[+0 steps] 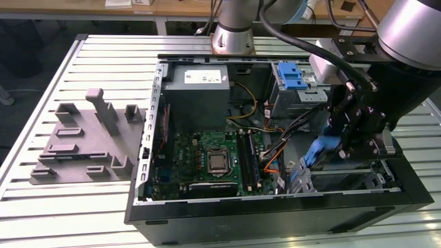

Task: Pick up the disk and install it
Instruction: 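Insert the disk into the insertion slot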

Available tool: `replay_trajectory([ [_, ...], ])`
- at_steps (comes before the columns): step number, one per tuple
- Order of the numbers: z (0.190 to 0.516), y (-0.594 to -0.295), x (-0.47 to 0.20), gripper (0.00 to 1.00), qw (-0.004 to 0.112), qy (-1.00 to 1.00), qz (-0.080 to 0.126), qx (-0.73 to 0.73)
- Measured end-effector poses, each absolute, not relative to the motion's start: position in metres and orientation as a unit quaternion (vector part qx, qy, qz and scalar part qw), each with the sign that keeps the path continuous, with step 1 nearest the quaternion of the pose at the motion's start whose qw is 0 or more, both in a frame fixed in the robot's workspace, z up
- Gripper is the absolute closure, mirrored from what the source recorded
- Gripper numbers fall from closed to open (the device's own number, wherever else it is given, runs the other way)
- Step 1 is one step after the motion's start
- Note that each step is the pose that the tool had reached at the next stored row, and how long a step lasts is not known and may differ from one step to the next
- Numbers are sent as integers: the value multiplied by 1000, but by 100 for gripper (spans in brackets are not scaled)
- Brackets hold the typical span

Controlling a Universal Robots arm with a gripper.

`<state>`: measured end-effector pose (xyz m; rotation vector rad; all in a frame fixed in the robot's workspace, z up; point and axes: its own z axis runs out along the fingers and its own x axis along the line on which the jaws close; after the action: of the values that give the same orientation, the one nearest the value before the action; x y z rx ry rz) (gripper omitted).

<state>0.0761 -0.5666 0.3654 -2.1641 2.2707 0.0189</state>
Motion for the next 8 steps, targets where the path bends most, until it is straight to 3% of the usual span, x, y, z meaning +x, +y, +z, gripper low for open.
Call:
replay_trajectory([
  [1,365,-567,76,63,2,724,6,-690],
  [2,365,-567,76,56,2,724,6,-690],
  [6,362,-567,76,56,2,724,6,-690],
  [8,361,-567,76,64,2,724,6,-690],
])
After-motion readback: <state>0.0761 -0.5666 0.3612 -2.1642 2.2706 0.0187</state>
